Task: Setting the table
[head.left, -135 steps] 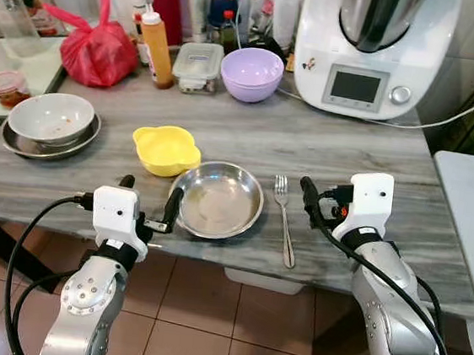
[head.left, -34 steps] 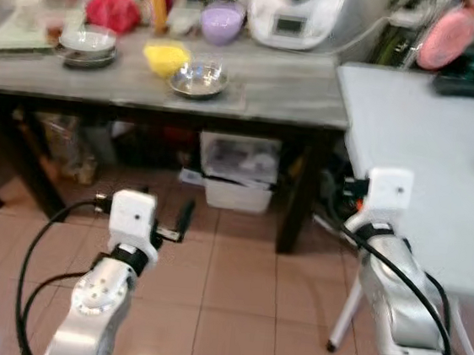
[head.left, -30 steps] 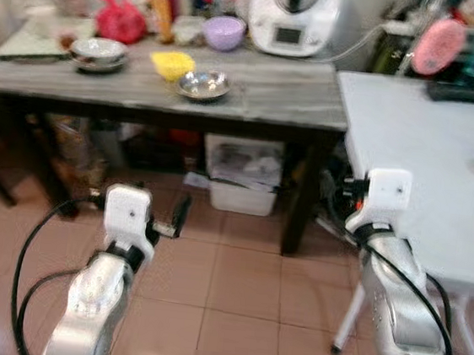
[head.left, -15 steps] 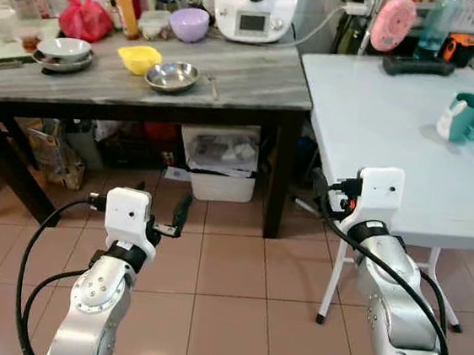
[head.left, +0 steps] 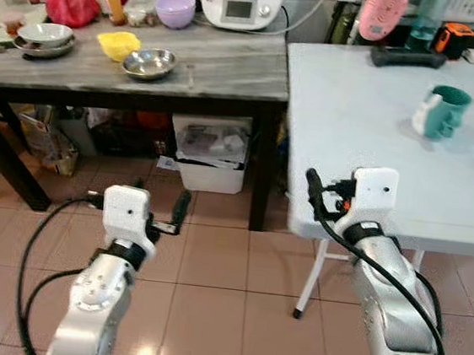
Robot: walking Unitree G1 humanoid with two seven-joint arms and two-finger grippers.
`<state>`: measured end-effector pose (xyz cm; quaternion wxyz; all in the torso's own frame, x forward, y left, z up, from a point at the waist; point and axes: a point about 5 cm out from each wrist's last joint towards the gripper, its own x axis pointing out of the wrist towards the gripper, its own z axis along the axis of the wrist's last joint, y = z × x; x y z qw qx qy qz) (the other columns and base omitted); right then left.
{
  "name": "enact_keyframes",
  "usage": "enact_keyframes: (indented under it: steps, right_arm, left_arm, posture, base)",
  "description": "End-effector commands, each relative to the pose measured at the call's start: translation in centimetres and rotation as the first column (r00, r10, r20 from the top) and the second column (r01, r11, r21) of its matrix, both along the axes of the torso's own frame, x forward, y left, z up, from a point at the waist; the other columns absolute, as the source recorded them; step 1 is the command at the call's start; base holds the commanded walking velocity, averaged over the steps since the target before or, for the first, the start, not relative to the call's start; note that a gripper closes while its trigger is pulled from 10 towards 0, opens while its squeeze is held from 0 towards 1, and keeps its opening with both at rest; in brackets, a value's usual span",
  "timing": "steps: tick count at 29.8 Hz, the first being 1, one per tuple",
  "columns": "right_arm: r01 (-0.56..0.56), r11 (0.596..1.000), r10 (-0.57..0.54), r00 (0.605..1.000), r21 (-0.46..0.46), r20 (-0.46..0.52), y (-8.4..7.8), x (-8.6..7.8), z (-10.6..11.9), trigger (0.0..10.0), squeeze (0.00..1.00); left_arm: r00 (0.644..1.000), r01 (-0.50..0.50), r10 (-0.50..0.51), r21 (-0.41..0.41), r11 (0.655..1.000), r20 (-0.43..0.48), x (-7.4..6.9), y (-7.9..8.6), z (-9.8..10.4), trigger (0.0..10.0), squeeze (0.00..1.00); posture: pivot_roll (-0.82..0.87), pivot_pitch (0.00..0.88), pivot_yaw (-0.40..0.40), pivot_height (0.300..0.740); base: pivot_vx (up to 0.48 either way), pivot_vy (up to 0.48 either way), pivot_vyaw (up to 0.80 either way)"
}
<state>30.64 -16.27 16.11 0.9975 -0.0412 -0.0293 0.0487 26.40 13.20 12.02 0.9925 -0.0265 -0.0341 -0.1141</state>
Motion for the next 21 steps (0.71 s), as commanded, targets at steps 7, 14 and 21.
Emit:
enact_keyframes:
  steps: [7,14,21]
  right_arm:
    - [-0.017,1.000,0.017,1.000,0.002,0.020,0.69,0.05,0.37,10.0,0.00]
    - [-0.017,1.000,0.017,1.000,0.000,0.019,0.70,0.04,0.34,10.0,0.00]
    - [-0.014,1.000,0.014,1.000,-0.002,0.020,0.71,0.09,0.36,10.0,0.00]
  left_arm:
    - [1.000,-0.012,0.012,0.011,1.000,0.005,0.07,0.92,0.20,10.0,0.00]
    - [1.000,-0.011,0.011,0.012,1.000,0.002,0.01,0.93,0.13,10.0,0.00]
    - [1.000,-0.005,0.005,0.012,1.000,-0.001,0.00,0.80,0.09,10.0,0.00]
  posture:
    - [-0.14,0.078,0.078,0.740]
    - [-0.14,0.078,0.078,0.740]
    - [-0.14,0.081,0.078,0.740]
  base:
    - [0.000,-0.480,0.00]
    - [0.000,-0.480,0.00]
    - [0.000,-0.480,0.00]
